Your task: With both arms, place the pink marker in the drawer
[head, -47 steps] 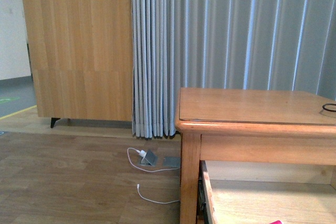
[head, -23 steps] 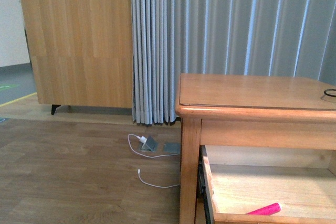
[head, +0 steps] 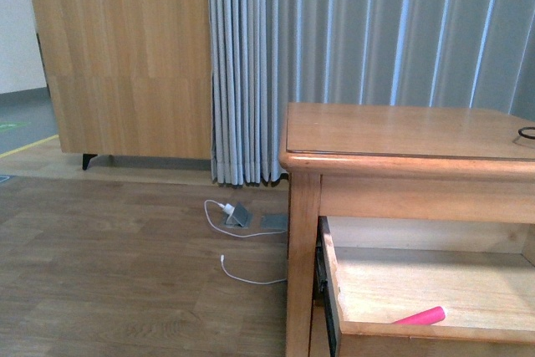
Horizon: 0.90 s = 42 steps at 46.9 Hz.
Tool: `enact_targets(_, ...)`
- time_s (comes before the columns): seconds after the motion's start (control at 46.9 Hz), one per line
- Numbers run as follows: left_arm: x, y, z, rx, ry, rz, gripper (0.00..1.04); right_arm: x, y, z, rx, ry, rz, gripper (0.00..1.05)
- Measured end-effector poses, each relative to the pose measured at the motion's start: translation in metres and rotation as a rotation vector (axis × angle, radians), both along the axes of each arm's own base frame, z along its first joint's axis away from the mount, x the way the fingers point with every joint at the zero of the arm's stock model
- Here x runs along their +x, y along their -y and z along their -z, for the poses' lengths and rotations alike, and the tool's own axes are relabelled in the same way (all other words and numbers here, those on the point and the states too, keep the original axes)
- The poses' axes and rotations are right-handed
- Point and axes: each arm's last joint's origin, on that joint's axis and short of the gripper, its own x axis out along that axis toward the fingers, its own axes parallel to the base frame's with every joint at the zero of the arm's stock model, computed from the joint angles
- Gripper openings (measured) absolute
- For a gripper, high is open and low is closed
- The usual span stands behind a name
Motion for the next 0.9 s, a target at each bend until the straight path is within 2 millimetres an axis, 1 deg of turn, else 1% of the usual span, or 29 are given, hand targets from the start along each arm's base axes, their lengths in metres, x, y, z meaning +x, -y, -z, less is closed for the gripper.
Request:
enact_targets(0.171, 0.0, 0.0, 0.0, 0.0, 0.0, 0.0, 0.99, 0.034, -0.006, 0.003, -0.011, 0.09, 0.026, 0.96)
enact_targets(0.235, 0.0, 0.0, 0.0, 0.0, 0.0, 0.0, 0.99, 0.052, -0.008, 0.004, -0.009, 0.142, 0.051, 0.96)
enact_targets(0.32, 0.0, 0.0, 0.0, 0.0, 0.0, 0.0, 0.99, 0.071, -0.011, 0.009, -0.001, 0.189, 0.069, 0.96)
enact_targets(0.832, 0.0, 0.0, 0.0, 0.0, 0.0, 0.0, 0.99, 0.15, -0.017, 0.027, 0.023, 0.371, 0.159, 0.96)
enact_targets(0.896, 0.0, 0.0, 0.0, 0.0, 0.0, 0.0, 0.99, 0.153, -0.017, 0.031, 0.018, 0.376, 0.154, 0.96)
